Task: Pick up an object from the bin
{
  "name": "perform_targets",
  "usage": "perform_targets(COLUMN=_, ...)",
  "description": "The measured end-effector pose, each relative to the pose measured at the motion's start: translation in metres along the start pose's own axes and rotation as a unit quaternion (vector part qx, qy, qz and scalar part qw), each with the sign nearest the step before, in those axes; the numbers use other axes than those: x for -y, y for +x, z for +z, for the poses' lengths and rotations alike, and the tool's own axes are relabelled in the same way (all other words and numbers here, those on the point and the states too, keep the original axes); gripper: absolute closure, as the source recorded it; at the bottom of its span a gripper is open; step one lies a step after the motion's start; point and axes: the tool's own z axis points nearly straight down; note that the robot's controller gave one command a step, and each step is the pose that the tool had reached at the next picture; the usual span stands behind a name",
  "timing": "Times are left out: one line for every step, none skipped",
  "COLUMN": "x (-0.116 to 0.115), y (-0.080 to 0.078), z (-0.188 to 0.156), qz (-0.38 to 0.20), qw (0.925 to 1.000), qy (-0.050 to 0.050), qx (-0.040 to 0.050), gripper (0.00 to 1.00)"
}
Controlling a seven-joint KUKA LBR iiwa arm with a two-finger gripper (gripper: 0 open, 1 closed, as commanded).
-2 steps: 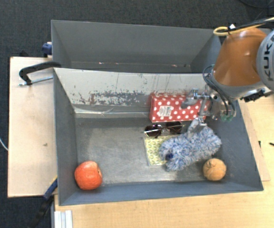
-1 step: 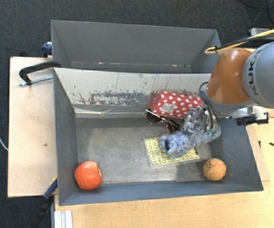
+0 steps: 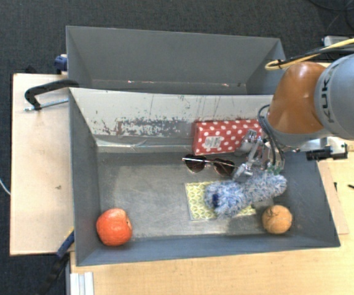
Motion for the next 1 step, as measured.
perform_targets(x=-0.0013, y=0.0047, z=0.0013, qz=-0.001, qw=0.9999, qy=0.000, qx=-0.0112, gripper=1.00)
